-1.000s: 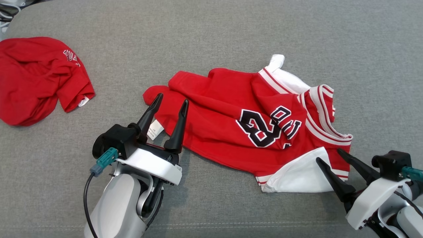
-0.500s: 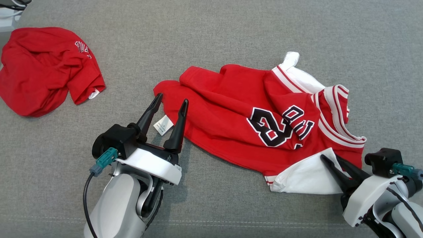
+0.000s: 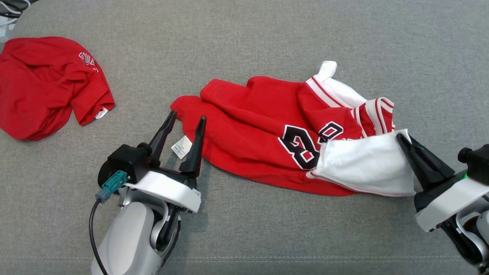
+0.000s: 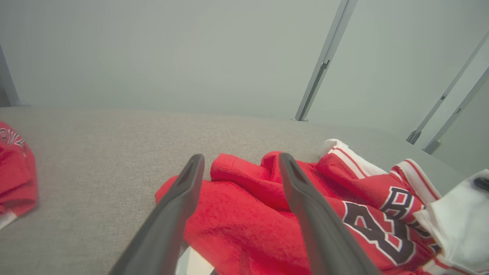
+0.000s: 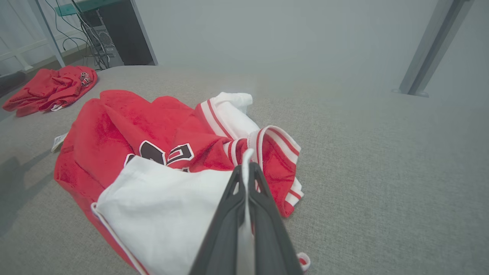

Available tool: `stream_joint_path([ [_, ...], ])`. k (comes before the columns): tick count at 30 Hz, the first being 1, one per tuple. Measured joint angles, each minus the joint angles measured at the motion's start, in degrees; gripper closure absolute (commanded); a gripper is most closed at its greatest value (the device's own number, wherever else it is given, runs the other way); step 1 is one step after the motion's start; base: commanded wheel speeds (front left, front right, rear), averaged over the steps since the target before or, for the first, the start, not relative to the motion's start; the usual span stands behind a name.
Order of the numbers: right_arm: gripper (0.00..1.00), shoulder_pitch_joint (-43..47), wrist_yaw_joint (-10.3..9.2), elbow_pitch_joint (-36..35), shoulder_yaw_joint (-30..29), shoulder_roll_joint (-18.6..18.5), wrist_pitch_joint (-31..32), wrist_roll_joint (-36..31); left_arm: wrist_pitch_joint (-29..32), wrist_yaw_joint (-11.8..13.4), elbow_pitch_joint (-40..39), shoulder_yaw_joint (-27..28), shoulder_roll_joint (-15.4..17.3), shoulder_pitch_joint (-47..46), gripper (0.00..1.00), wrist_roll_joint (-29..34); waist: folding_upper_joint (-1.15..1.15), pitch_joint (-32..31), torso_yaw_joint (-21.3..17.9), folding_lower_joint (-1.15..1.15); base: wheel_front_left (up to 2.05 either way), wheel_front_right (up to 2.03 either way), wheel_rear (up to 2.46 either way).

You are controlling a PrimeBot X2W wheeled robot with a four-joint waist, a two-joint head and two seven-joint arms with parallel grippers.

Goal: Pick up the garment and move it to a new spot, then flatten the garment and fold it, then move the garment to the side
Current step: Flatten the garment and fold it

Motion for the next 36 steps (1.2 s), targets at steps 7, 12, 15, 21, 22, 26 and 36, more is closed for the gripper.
stream_joint_path([
  [7, 1.0, 1.62, 0.0, -4.78, -1.18, -1.58, -1.12, -1.66, 0.05, 0.0, 10.29, 1.85, 0.55, -1.21, 0.0, 0.01, 0.0, -0.66, -1.01, 0.0, 0.0, 0.0, 0.0],
  [12, 1.0, 4.47, 0.0, -5.38, -3.54, -1.88, -1.2, -2.07, 0.05, 0.0, 16.7, 3.56, 1.24, -5.15, 0.0, -0.6, 0.0, -0.04, -2.43, 0.0, 0.0, 0.0, 0.0],
  [15, 1.0, 5.65, 0.0, -5.75, -6.27, -1.93, -1.2, -2.75, 0.05, 0.0, 19.27, 4.74, 1.64, -6.89, 0.0, -0.63, 0.0, 0.48, -3.37, 0.0, 0.0, 0.0, 0.0],
  [21, 1.0, 8.14, 0.0, -6.66, -10.33, -1.26, -1.01, -4.59, 0.05, 0.0, 24.52, 5.42, 2.19, -9.91, 0.0, -0.64, 0.0, 1.66, -4.89, 0.0, 0.0, 0.0, 0.0],
  [22, 1.0, 8.29, 0.0, -6.88, -10.68, -0.99, -0.91, -4.81, 0.05, 0.0, 25.37, 5.42, 2.15, -10.2, 0.0, -0.66, 0.0, 1.8, -4.99, 0.0, 0.0, 0.0, 0.0],
  [26, 1.0, 8.52, 0.0, -7.04, -12.05, -0.34, -0.41, -5.81, 0.05, 0.0, 27.41, 5.28, 2.04, -10.81, 0.0, -1.12, 0.0, 2.18, -4.97, 0.0, 0.0, 0.0, 0.0],
  [36, 1.0, 9.15, 0.0, -7.88, -13.0, 1.0, 0.38, -6.55, -0.01, 0.0, 28.06, 1.21, 0.55, -10.77, 0.16, -5.26, 0.0, 2.06, -3.93, 0.0, 0.0, 0.0, 0.0],
])
